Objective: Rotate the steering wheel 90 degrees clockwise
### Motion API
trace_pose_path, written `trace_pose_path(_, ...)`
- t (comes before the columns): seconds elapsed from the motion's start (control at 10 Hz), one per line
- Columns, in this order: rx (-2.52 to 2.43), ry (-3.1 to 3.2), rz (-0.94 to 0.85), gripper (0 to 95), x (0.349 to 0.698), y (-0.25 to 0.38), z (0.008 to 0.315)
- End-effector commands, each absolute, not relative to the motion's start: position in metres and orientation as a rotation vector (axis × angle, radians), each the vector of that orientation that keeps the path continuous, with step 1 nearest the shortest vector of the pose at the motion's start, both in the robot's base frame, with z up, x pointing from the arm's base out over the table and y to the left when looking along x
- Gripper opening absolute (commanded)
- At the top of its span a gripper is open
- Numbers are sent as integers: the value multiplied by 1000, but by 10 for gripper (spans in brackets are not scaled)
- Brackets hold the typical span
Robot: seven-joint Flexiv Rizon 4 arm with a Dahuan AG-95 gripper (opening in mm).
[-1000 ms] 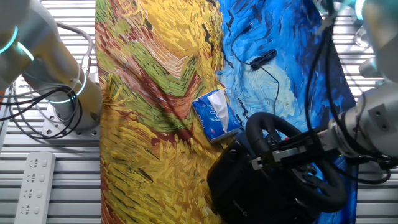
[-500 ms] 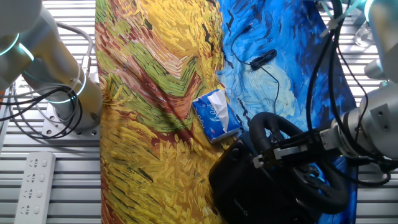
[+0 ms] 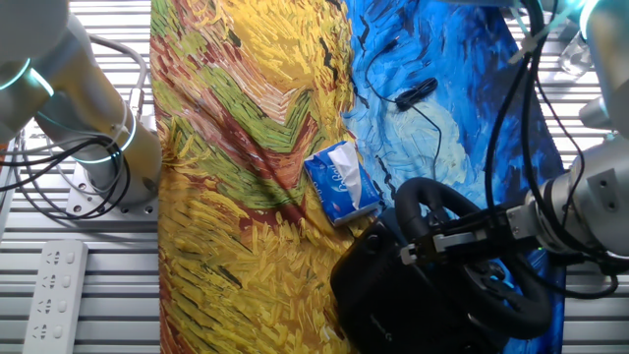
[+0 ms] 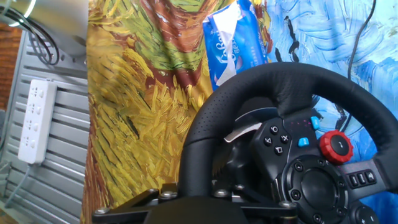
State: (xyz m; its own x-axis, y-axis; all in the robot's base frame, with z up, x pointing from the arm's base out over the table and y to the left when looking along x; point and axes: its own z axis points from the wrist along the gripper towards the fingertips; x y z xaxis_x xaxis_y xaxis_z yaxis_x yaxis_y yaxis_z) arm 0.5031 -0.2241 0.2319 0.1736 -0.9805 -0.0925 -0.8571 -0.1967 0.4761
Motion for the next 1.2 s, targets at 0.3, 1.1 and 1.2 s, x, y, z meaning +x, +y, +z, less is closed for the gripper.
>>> trace_pose_path(0.3, 2124, -1773, -553, 0, 505, -223, 230)
trace_pose_path(1.1, 2076, -1819, -562, 0, 506, -221, 229)
trace_pose_path(1.2, 2080, -1815, -564, 0, 506, -221, 229)
